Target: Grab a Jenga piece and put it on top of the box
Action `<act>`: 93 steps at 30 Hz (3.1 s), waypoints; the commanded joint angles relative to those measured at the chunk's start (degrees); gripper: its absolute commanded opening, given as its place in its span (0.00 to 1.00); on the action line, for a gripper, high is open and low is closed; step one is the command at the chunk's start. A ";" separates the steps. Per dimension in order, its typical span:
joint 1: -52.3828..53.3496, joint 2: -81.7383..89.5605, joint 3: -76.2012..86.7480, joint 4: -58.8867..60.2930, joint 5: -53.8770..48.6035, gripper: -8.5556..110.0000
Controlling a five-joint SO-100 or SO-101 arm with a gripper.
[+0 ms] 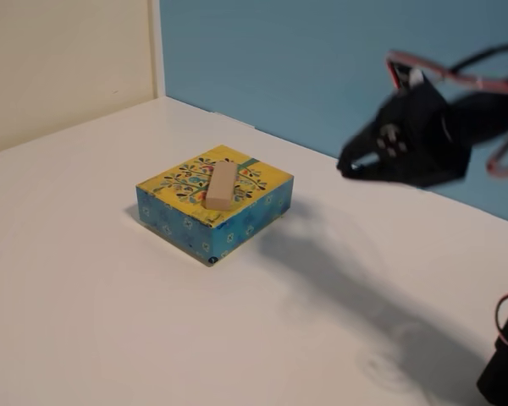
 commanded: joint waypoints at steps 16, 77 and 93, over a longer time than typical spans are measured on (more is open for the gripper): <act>1.58 31.38 26.63 1.76 0.97 0.07; 5.54 31.38 30.06 2.46 0.79 0.07; 5.45 31.38 30.06 2.55 0.70 0.07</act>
